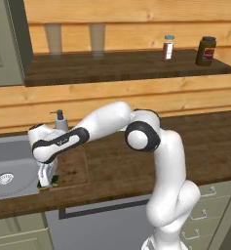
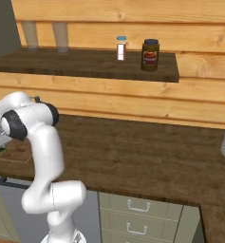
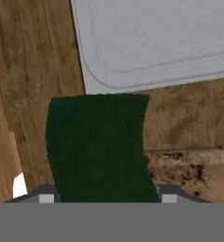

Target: Pick up the sponge from the counter and clean the cutting board by briefly scrubbing or pressing down on the cutting board. Once finished, release the sponge.

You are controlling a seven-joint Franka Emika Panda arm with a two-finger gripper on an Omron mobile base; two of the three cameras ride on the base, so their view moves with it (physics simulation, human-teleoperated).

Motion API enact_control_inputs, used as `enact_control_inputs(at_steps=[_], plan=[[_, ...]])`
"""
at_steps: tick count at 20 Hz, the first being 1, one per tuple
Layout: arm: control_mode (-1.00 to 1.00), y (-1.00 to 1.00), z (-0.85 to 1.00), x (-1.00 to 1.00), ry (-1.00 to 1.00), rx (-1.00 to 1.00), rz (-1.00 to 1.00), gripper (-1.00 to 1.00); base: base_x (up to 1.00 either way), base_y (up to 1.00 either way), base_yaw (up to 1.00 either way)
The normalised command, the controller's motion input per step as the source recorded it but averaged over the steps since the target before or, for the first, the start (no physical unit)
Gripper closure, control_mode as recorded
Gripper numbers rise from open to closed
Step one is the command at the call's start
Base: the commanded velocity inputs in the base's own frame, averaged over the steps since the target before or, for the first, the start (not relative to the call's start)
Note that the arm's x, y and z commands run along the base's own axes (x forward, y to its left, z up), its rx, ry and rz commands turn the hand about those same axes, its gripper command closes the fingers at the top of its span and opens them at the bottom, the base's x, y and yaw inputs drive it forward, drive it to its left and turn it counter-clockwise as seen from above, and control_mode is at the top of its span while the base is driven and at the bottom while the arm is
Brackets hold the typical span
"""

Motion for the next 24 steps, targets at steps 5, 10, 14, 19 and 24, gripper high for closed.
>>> enact_control_inputs(at_steps=[5,10,14,19,24], plan=[[-1.0,-0.69,0.0,0.19,-0.01,0.0,0.01,1.0,0.0,0.0,0.0],[-1.0,-0.17,-0.03,0.5,0.0,0.0,0.14,1.0,0.0,0.0,0.0],[-1.0,0.33,-0.23,0.42,0.0,-0.03,0.13,1.0,0.0,0.0,0.0],[-1.0,0.45,-0.04,0.19,0.0,-0.01,0.06,1.0,0.0,0.0,0.0],[-1.0,0.26,0.0,-0.04,-0.02,0.0,0.0,1.0,0.0,0.0,0.0]])
